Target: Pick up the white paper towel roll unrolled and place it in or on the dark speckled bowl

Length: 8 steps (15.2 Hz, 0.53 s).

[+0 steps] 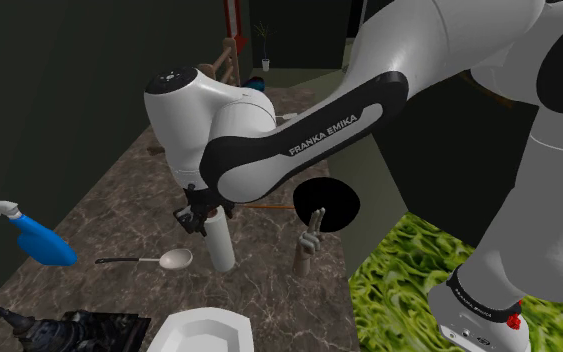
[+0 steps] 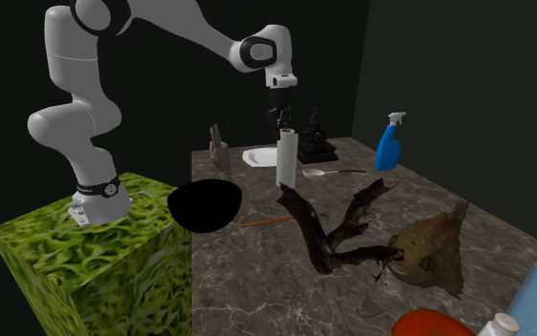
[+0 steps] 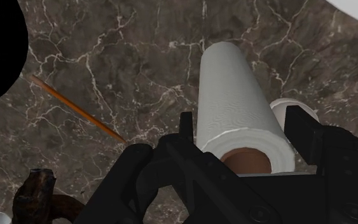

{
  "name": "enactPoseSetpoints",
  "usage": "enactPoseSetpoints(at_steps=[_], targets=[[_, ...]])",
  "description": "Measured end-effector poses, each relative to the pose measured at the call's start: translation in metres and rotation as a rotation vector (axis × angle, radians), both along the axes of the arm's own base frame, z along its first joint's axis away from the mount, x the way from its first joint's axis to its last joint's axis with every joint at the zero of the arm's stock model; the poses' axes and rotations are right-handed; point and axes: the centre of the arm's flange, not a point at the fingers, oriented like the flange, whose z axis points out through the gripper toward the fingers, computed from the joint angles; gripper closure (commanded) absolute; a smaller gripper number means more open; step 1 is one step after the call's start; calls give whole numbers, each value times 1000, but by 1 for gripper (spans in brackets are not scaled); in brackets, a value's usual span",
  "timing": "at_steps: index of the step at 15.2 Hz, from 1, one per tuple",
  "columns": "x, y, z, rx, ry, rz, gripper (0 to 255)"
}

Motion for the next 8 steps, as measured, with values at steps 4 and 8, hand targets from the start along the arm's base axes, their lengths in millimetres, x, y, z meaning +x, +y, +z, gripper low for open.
enactPoseSetpoints(at_steps=[4,8], targets=[[0,0,0,0,0,0,255],[0,0,6,0,0,0,255]])
